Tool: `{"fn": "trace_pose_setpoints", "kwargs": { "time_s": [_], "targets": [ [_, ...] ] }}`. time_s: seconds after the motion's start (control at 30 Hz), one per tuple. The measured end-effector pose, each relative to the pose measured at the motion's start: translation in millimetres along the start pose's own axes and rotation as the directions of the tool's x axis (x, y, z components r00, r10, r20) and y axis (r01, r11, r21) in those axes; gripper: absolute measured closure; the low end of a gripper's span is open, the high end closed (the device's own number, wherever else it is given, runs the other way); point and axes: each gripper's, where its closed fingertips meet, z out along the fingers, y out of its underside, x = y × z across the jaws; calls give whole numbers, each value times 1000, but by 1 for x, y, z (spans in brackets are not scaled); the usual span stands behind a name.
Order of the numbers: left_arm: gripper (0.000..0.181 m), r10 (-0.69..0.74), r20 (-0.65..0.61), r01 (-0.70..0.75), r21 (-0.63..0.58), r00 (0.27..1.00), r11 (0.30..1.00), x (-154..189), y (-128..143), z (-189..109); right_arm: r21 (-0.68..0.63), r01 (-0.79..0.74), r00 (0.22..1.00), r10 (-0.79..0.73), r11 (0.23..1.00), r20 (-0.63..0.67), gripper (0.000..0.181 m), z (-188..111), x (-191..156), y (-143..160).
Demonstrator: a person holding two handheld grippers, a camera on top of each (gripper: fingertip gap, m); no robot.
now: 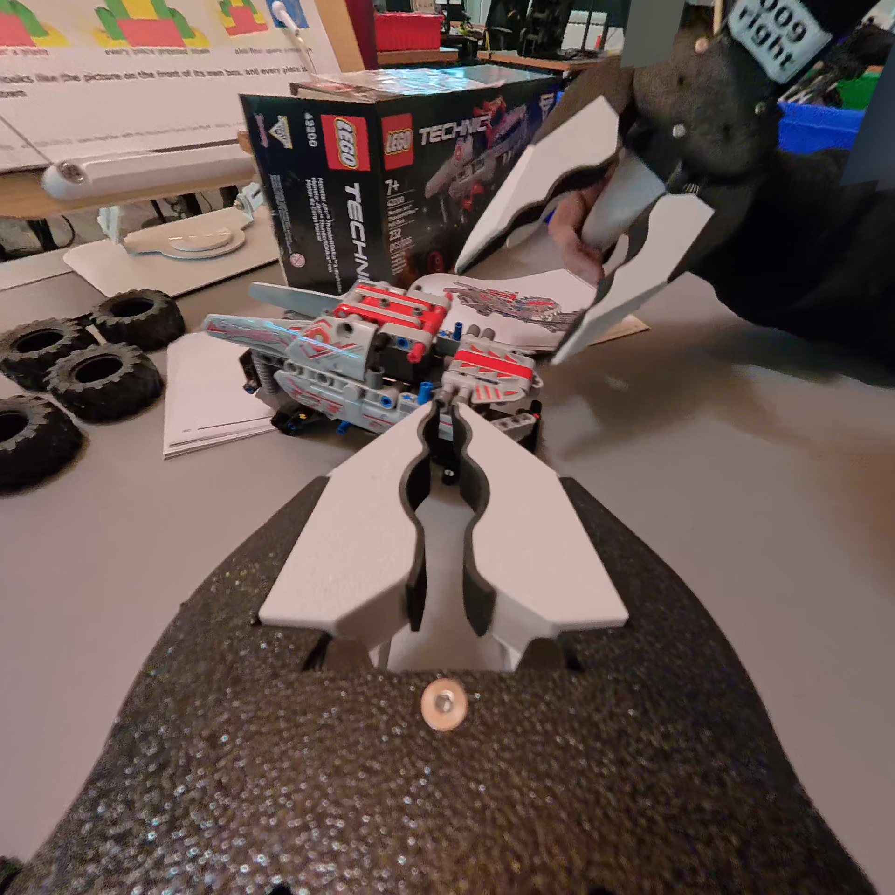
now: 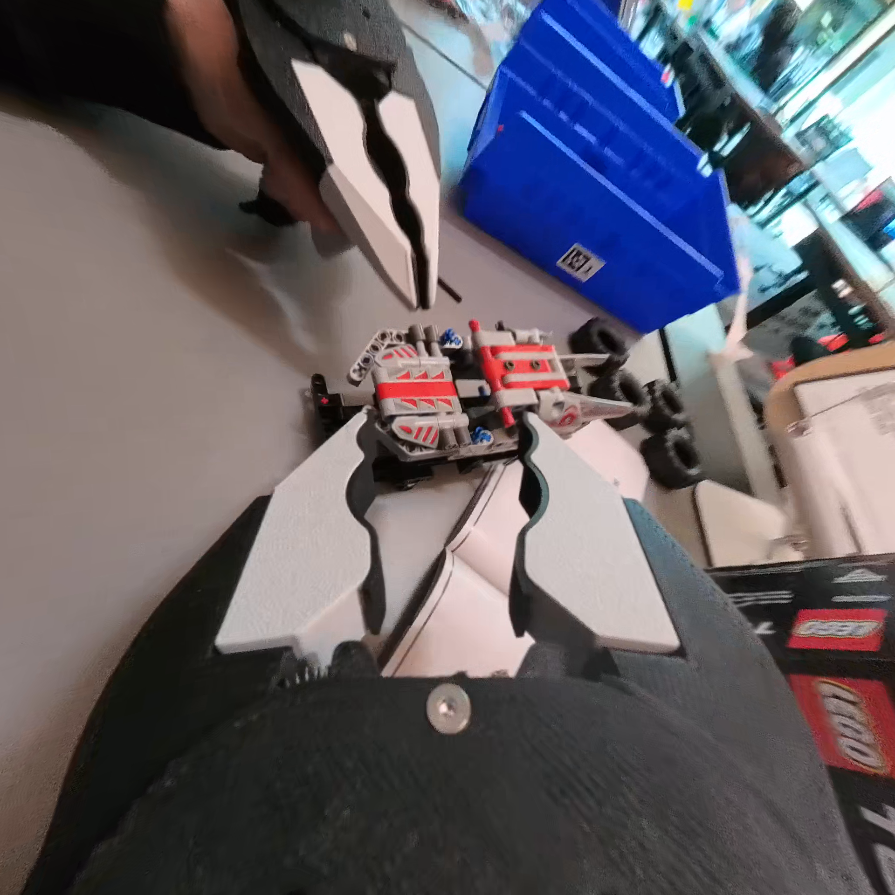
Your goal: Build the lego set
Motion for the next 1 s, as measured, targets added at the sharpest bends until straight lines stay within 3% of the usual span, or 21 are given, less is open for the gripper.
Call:
{"fn": "trace_pose_setpoints", "kwargs": {
  "time_s": [0.17,0.27,0.4,0.6,0.73,0.83,0.93,1.0],
  "targets": [
    [160,-153,-65,148,-66,986,987,-5,4,2,-31,-152,987,153,988,49,111,12,-2,13],
    [153,-274,-128,265,-87,953,960,-1,5,3,-119,-271,961,276,955,29,97,9,1,27],
    [162,-391,-179,380,-96,903,920,-2,7,1,-82,-470,882,471,879,1,96,10,1,28],
    [170,-414,-225,384,-169,882,908,3,15,3,-56,-680,723,681,731,115,108,17,-10,20],
    [152,-586,-276,551,-198,762,811,3,13,2,-52,-842,524,837,537,156,96,13,-6,22],
    [143,-676,-299,633,-241,673,736,5,17,3,-23,-877,471,870,479,147,96,14,-2,23],
    [132,-726,-361,667,-295,586,685,17,15,6,-66,-877,470,879,475,78,97,16,-3,37],
    [129,-744,-383,682,-311,547,662,20,12,9,-57,-903,416,900,426,127,99,17,-7,33]
  ]
}}
